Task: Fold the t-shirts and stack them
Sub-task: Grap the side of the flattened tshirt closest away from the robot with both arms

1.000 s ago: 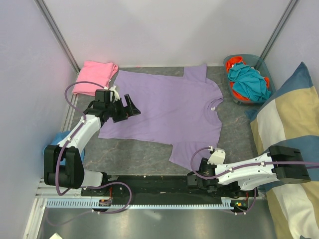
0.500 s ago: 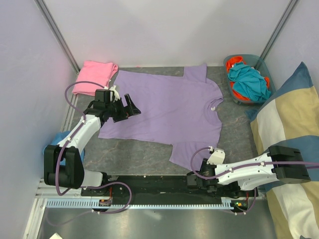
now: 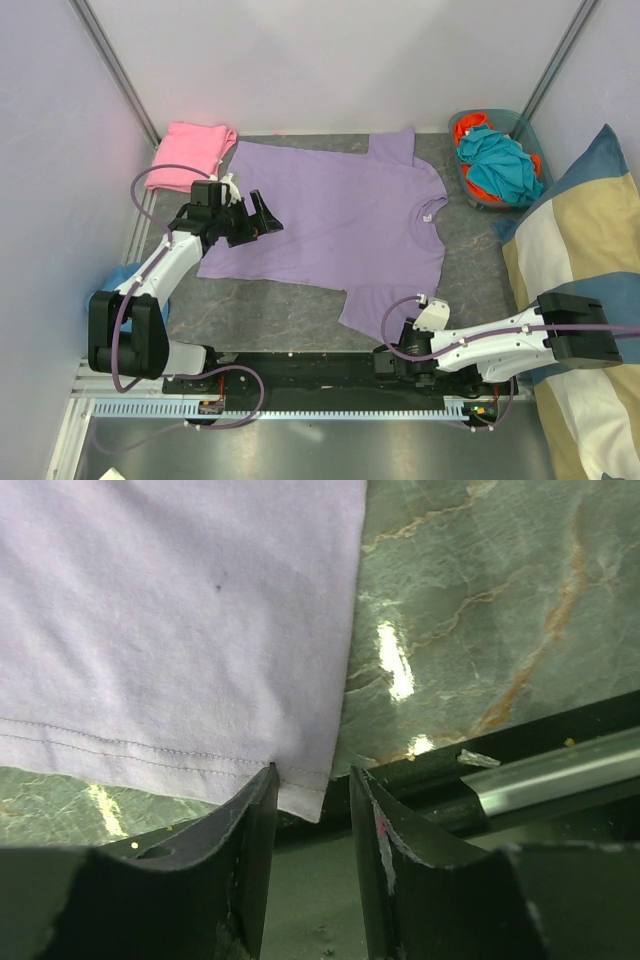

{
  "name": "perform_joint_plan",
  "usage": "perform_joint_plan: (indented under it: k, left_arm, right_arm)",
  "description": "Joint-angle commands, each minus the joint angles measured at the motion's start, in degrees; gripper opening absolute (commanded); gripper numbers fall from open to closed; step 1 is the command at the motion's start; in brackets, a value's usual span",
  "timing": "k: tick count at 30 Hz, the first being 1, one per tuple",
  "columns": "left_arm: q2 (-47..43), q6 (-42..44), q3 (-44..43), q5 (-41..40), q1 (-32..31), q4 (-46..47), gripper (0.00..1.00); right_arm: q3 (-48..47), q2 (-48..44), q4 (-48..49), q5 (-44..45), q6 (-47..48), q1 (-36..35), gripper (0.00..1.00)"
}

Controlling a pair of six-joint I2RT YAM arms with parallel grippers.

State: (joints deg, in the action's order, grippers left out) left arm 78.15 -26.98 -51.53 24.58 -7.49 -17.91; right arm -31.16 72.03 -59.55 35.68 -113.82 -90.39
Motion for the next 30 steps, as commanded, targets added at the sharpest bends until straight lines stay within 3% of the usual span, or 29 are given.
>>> perform_joint_plan:
  k: [1, 16, 18, 22, 26, 30]
  left_arm:
    - [-1.5, -1.1, 0.3, 1.8, -0.1, 1.7, 1.00]
    - [-1.6, -1.1, 0.5, 1.3, 0.0, 1.8, 1.00]
    - [-1.4, -1.0, 0.5, 1.1, -0.1, 1.7, 1.00]
    - [-1.4, -0.4, 0.4, -0.7, 0.0, 1.0, 1.00]
    - [-0.6, 0.3, -1.6, -10.7, 1.9, -3.6, 1.00]
    - [-0.2, -4.6, -1.3, -13.8, 5.2, -7.0, 1.00]
  right_arm:
    - [3.3, 0.7, 7.8, -3.5, -12.7, -0.5, 0.42]
    - [6.8, -0.3, 12.6, -4.3, -12.7, -0.5, 0.10]
    - [6.7, -0.3, 12.5, -4.2, -12.7, -0.5, 0.01]
    - [3.0, 0.6, 8.8, -1.4, -11.2, -0.5, 0.00]
    - [-4.1, 2.8, 1.3, 3.8, -7.8, -0.5, 0.00]
    - [-8.4, 2.9, 0.0, 7.5, -2.6, 0.8, 0.00]
